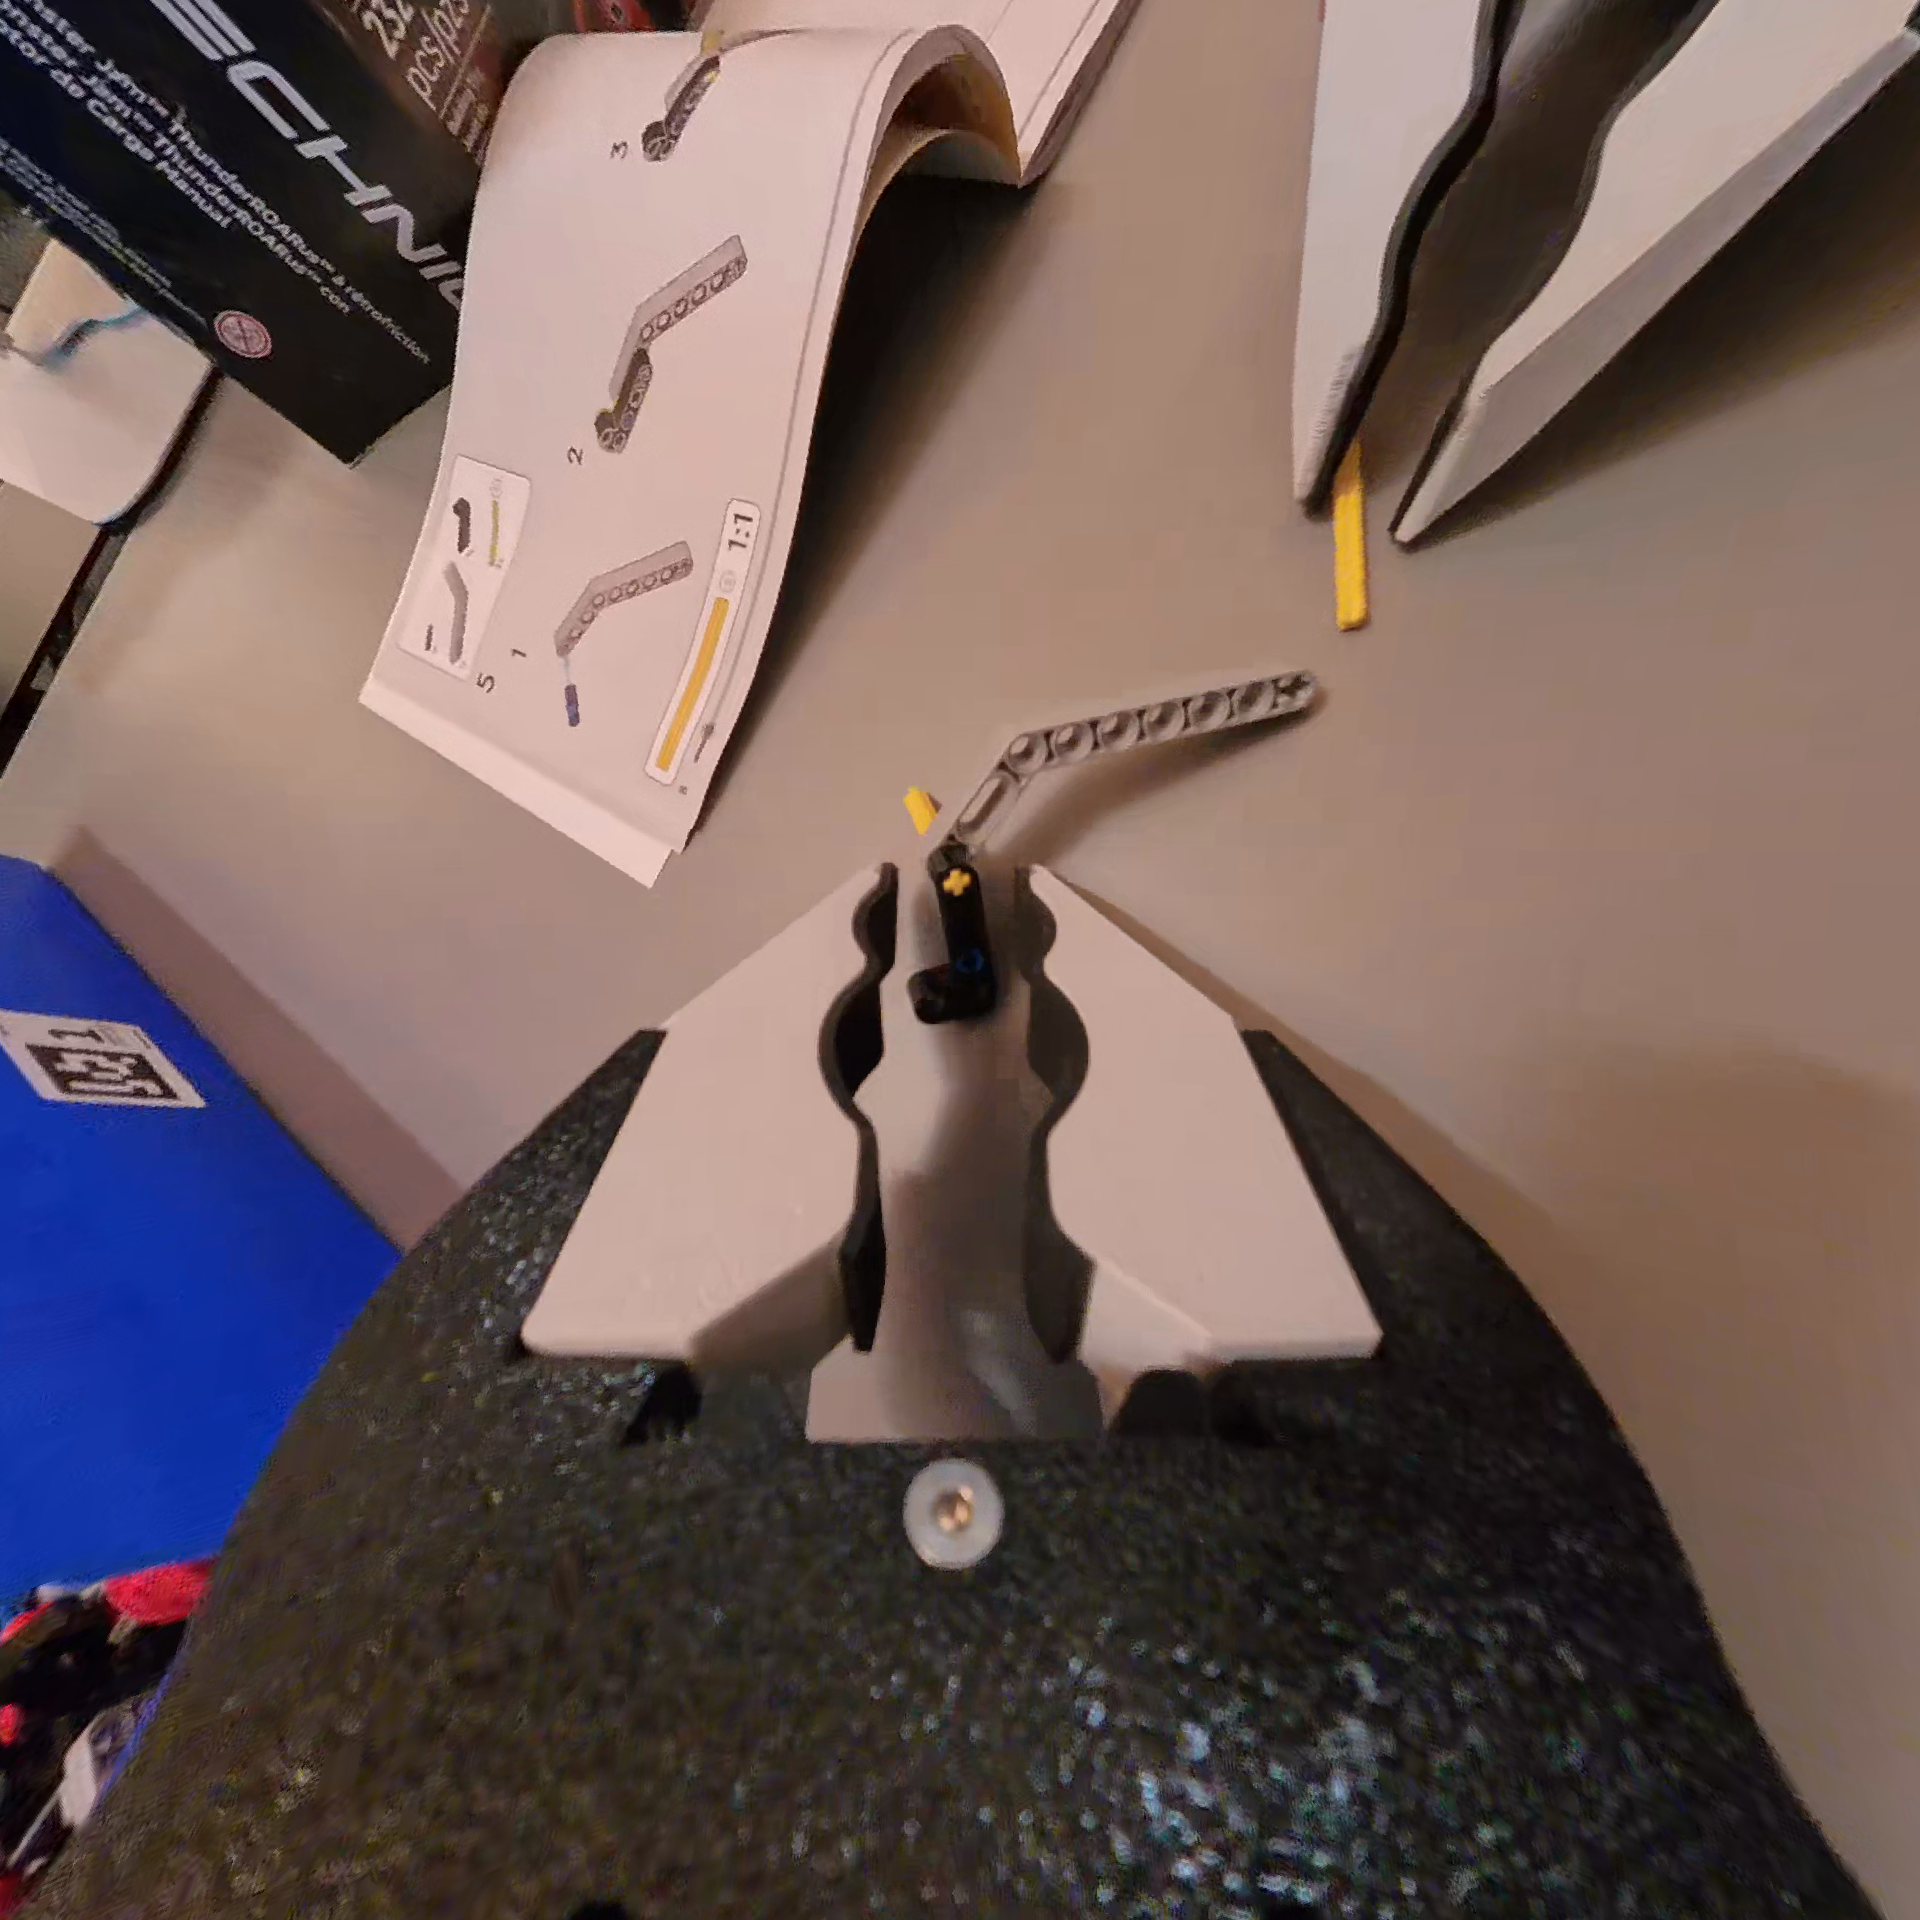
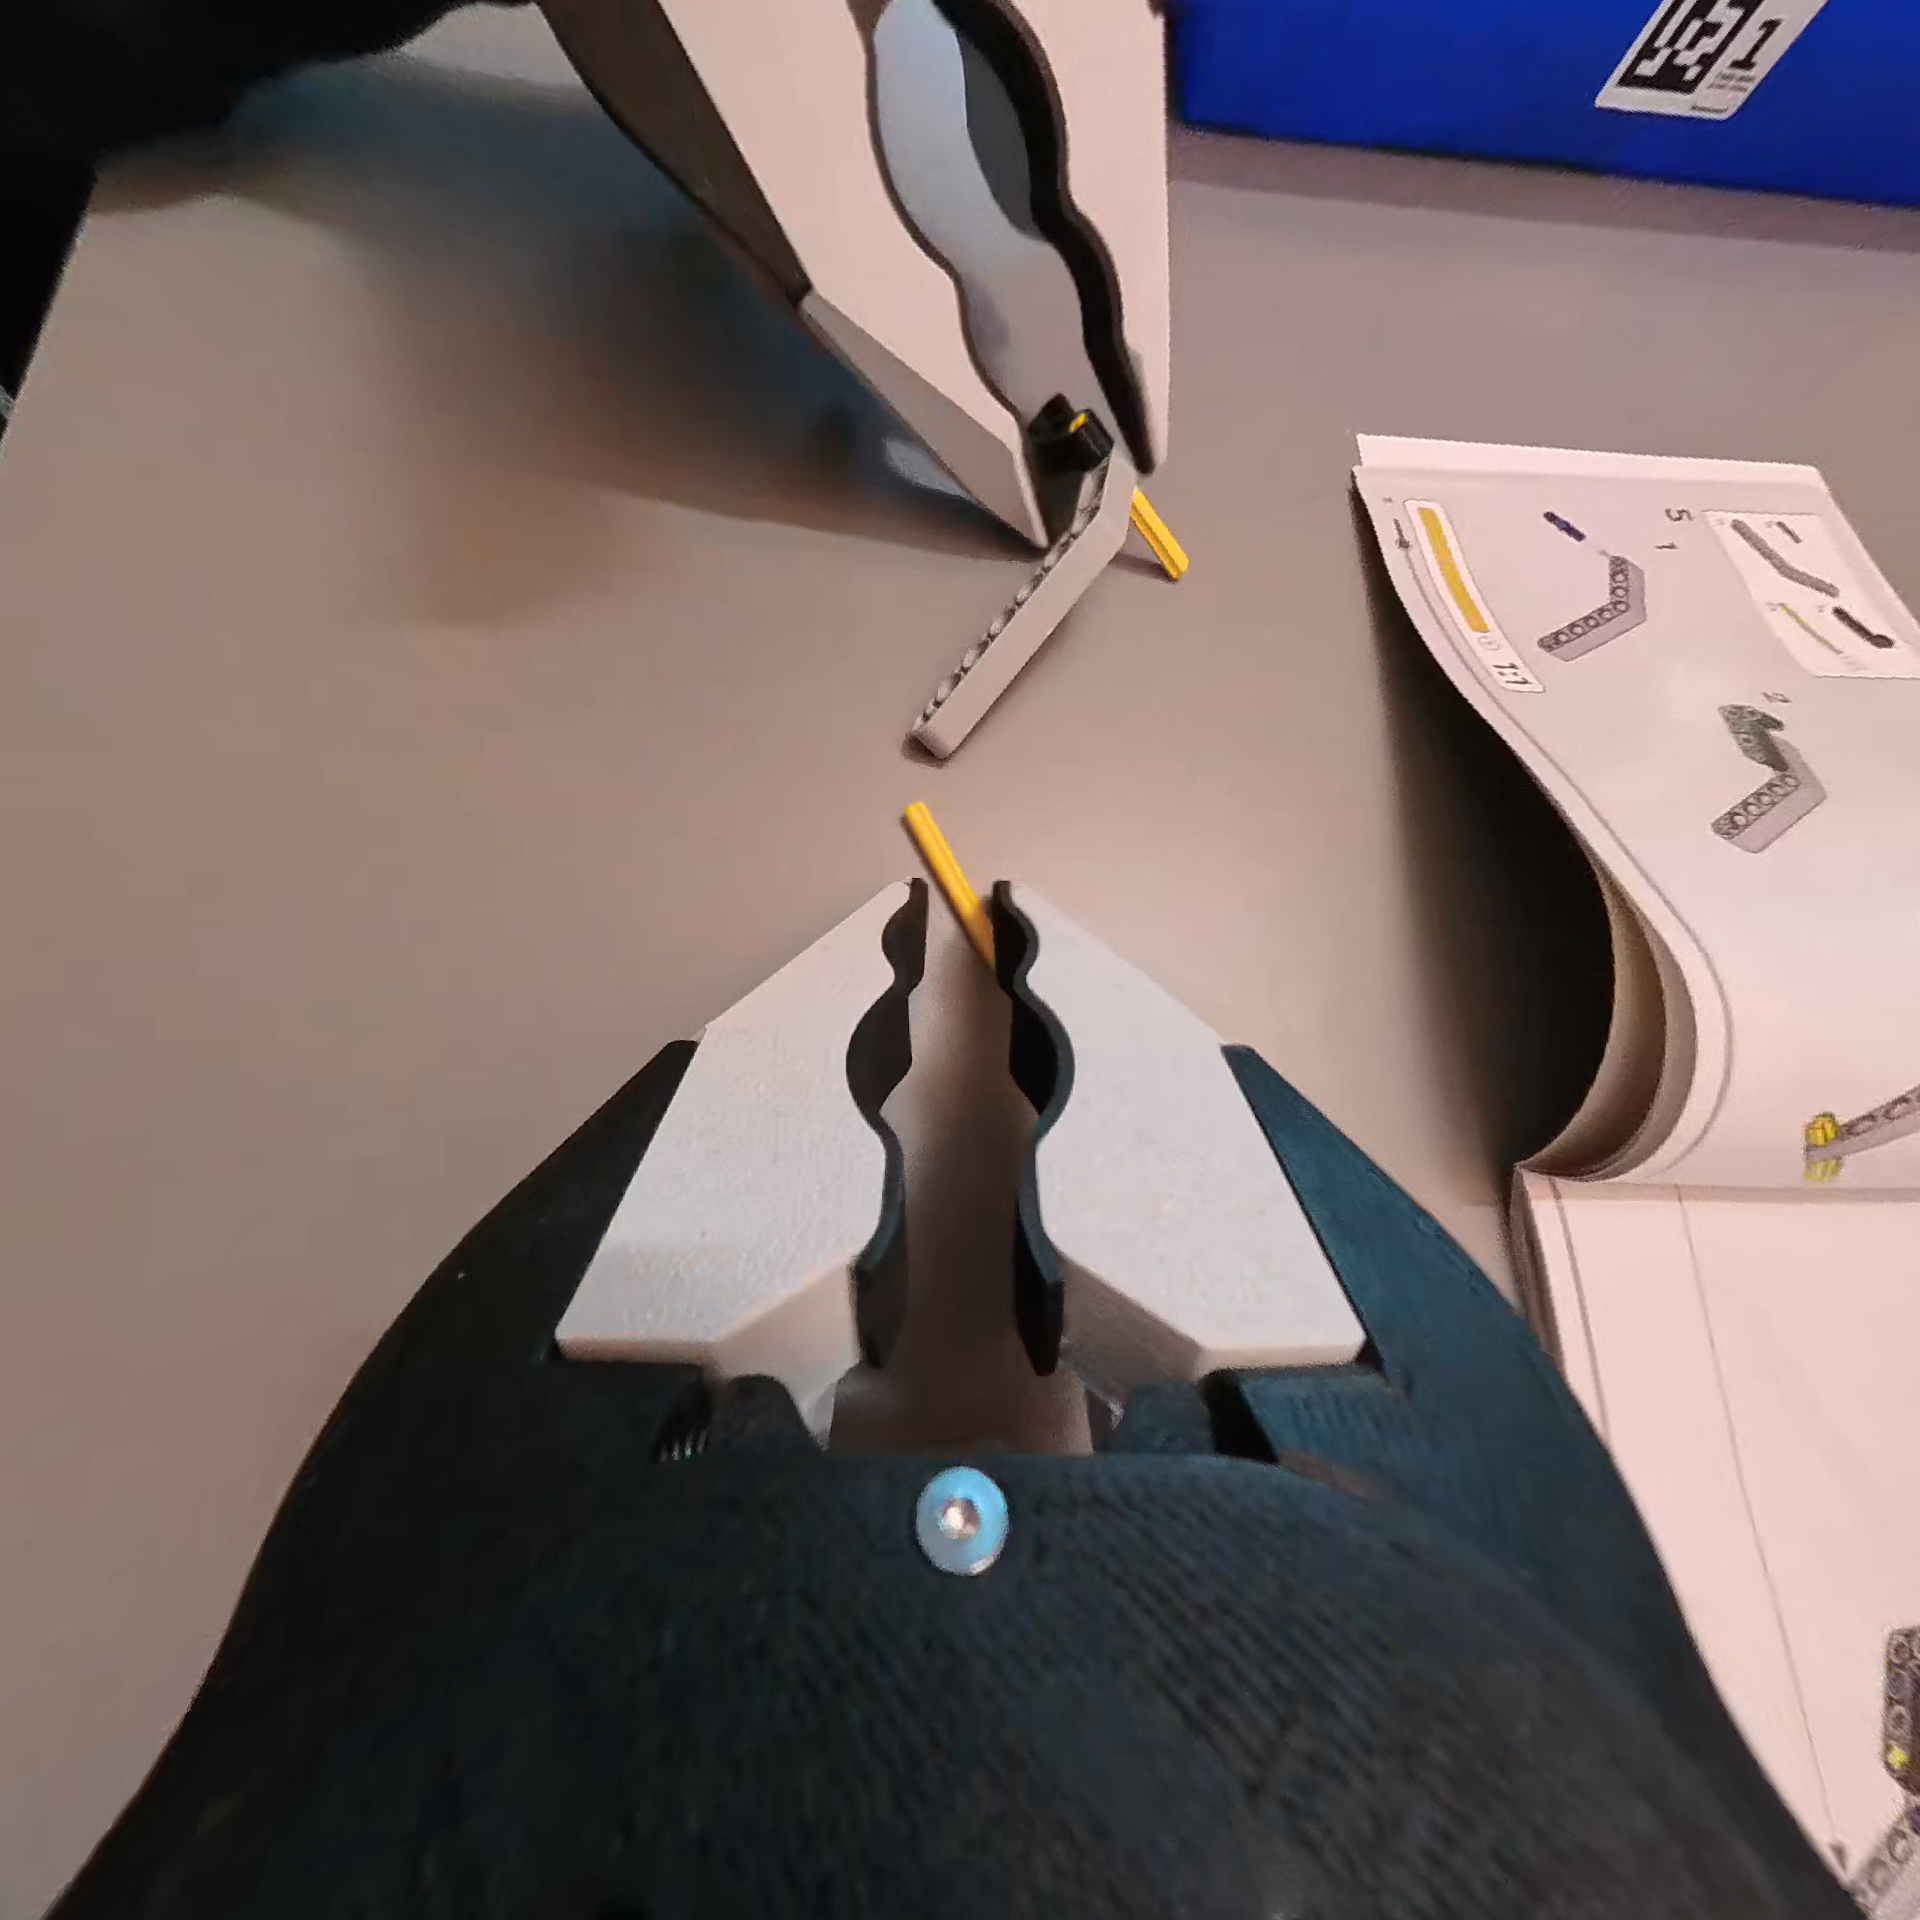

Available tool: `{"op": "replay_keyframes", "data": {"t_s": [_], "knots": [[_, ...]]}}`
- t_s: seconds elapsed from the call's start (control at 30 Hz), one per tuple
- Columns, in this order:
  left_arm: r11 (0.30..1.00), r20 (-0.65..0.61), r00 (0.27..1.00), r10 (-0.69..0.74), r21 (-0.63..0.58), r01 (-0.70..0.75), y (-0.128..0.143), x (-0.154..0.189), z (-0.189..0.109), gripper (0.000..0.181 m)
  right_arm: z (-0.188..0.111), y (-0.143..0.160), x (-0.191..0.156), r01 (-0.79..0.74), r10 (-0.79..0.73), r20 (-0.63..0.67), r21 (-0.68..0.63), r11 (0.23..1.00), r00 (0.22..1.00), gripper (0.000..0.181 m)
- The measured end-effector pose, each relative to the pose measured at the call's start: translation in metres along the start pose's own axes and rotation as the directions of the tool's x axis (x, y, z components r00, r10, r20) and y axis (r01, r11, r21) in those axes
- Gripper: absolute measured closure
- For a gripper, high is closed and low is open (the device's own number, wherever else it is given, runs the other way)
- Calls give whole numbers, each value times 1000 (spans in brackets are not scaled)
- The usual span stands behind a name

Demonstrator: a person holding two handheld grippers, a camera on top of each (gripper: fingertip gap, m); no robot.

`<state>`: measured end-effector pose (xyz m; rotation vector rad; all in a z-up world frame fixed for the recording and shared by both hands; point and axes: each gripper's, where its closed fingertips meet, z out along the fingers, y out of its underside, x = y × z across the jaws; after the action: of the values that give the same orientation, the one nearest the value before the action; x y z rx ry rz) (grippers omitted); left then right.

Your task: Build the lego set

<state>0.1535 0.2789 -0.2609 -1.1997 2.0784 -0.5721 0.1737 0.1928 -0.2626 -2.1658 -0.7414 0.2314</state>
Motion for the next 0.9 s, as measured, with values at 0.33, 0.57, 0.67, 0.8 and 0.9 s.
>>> {"op": "replay_keyframes", "data": {"t_s": [0.33, 0.57, 0.67, 0.8, 0.9], "knots": [[955, -65, 993, -103, 273, 117, -38, 33, -42, 157, 0, -1, -9, 29, -29, 5, -10, 1000, 1000, 179], [929, -262, 949, -175, 276, 247, -50, 74, -37, 156, -11, -45, -27, 255, -251, -49, 237, 937, 967, 179], [907, -320, 926, -199, 298, 298, -54, 76, -40, 169, -11, -51, -36, 298, -295, -52, 279, 913, 954, 179], [901, -332, 924, -189, 315, 298, -55, 76, -43, 179, -10, -53, -39, 318, -316, -57, 290, 903, 947, 179], [910, -327, 929, -174, 307, 278, -52, 77, -43, 179, -6, -52, -40, 312, -311, -50, 285, 906, 949, 179]]}}
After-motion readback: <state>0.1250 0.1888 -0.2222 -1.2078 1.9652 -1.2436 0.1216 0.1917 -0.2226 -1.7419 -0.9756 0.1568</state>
